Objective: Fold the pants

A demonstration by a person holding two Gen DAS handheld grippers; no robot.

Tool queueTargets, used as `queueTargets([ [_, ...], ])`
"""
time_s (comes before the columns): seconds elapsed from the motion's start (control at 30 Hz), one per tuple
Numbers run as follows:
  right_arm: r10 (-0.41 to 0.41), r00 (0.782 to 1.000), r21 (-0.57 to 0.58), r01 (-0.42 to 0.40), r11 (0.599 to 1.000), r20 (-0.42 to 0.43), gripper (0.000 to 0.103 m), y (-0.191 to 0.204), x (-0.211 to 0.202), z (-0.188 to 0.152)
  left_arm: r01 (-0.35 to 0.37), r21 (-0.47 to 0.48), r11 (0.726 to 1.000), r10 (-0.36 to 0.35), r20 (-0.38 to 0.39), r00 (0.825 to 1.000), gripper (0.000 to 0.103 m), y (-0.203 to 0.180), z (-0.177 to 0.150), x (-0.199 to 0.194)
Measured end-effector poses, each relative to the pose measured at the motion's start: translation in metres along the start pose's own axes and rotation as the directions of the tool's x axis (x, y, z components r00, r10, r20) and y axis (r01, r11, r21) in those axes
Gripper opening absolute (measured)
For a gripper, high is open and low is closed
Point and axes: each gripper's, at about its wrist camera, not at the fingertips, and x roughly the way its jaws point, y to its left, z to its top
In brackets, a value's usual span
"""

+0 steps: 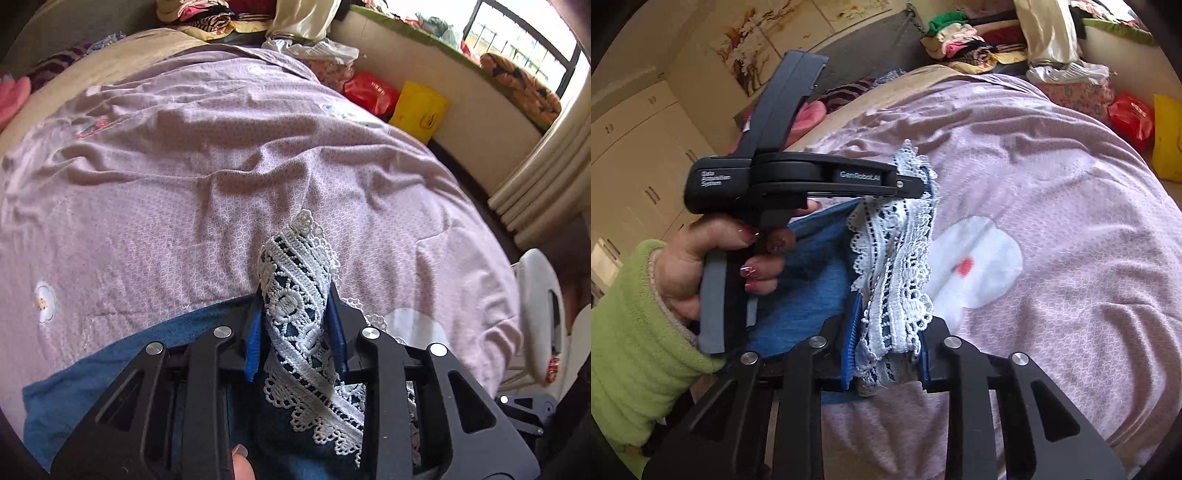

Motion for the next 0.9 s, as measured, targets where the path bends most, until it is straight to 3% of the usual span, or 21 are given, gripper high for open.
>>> queueTargets([
  [0.27,0.018,0.999,-0.095,-0.014,0.995,0.038,0.024,0.037,-0.011,0.016,0.115,-0.087,0.990,-0.105,0.109,0.988,0.019,0.023,-0.005,-0.046],
  [0.53,0.078,0.996,-0.274,-0.065,0.960,0.037,0.024,0.110,-0.003,0.025,0.241,-0.211,0.947,-0.186,0.250,0.950,0.019,0.085,-0.037,-0.103],
  [0.7,0.086,0.996,-0.373,-0.086,0.924,-0.015,0.024,0.153,0.027,0.015,0.258,-0.280,0.925,-0.177,0.284,0.942,0.019,0.124,-0.065,-0.116],
  [0.9,0.062,0.993,-0.447,-0.100,0.889,-0.099,0.024,0.185,0.069,-0.010,0.232,-0.369,0.900,-0.133,0.275,0.952,0.021,0.160,-0.103,-0.117],
])
